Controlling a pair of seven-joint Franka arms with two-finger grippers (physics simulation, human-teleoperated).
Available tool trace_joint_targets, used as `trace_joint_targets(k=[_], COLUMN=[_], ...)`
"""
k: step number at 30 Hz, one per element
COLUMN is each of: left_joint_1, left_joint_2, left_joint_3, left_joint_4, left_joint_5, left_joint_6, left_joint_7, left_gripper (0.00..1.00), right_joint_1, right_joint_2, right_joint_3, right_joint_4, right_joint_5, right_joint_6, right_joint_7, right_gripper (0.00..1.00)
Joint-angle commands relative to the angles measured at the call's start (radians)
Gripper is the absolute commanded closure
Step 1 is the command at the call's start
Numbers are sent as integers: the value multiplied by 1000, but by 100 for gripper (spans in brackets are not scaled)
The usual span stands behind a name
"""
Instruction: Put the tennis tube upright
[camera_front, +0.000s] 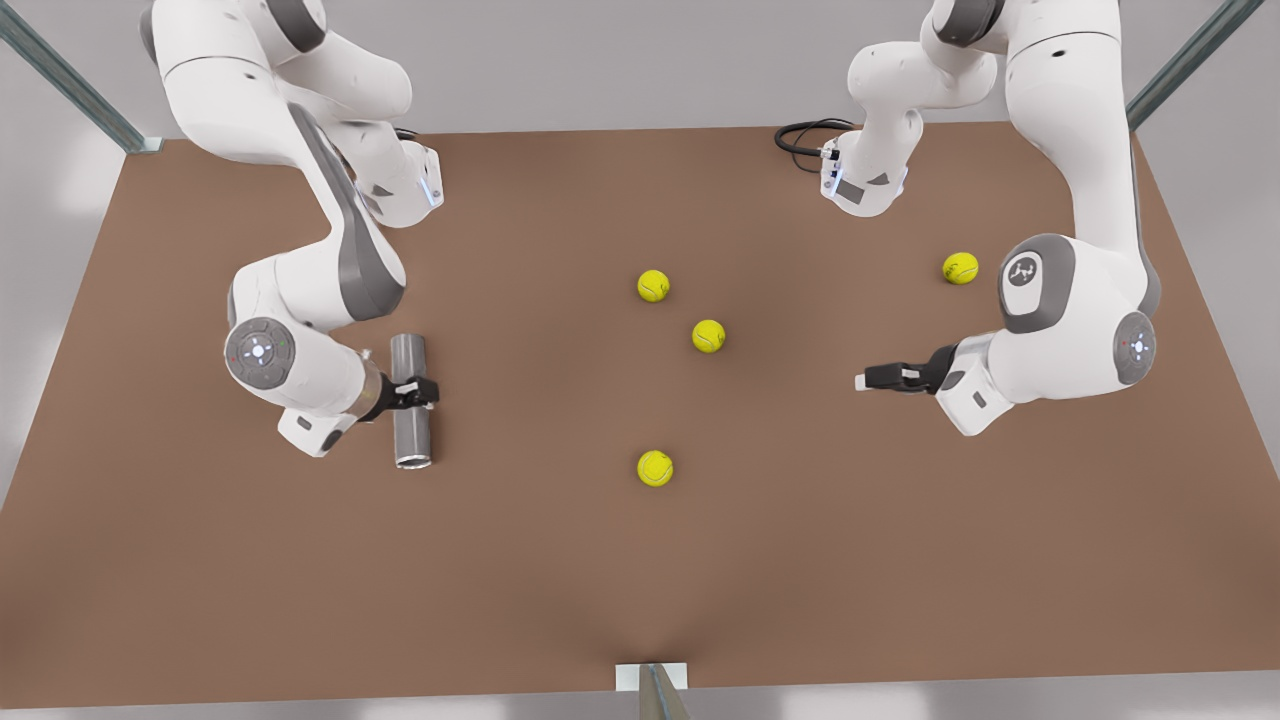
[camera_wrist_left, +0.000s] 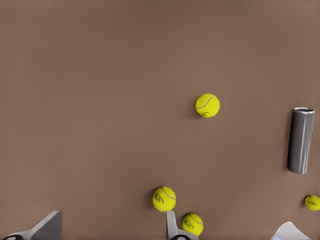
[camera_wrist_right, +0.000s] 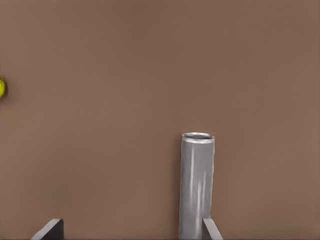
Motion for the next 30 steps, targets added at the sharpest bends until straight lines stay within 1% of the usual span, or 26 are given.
trace_joint_targets(k=[1,4,5,6,8,11,14,16,21,22,25,30], left_joint_1=[0,0,-2,0,0,-5,-6,-5,-5,-6,-6,-13], left_joint_2=[1,1,1,1,1,2,17,27,40,44,47,37], left_joint_3=[0,0,0,0,-1,-1,-1,-1,-3,-3,-3,-3], left_joint_4=[0,0,0,0,0,5,9,17,21,23,23,31], left_joint_5=[-3,11,11,11,11,9,8,6,-1,-3,-1,-1], left_joint_6=[2,6,6,6,6,8,21,21,23,23,23,20], left_joint_7=[1,-1,-1,-1,-1,-4,-4,-4,-2,-4,-2,-9], left_gripper=[1,1,1,1,1,1,1,1,1,1,1,1], right_joint_1=[-4,-43,-46,-56,-43,-56,-72,-79,-113,-113,-112,-127], right_joint_2=[3,0,-26,-22,-17,-13,-19,-16,1,0,-26,-54], right_joint_3=[0,0,0,0,0,-1,-4,-7,-9,-9,-1,2], right_joint_4=[-3,-119,-231,-306,-355,-395,-475,-500,-530,-561,-611,-714], right_joint_5=[0,-8,-5,-6,-6,-5,-6,-15,-48,-48,-48,-55], right_joint_6=[-5,63,161,237,296,366,497,538,600,642,652,727], right_joint_7=[1,-2,-4,-10,-13,4,65,65,57,57,62,28], right_gripper=[0,0,0,0,0,0,0,0,0,0,0,0])
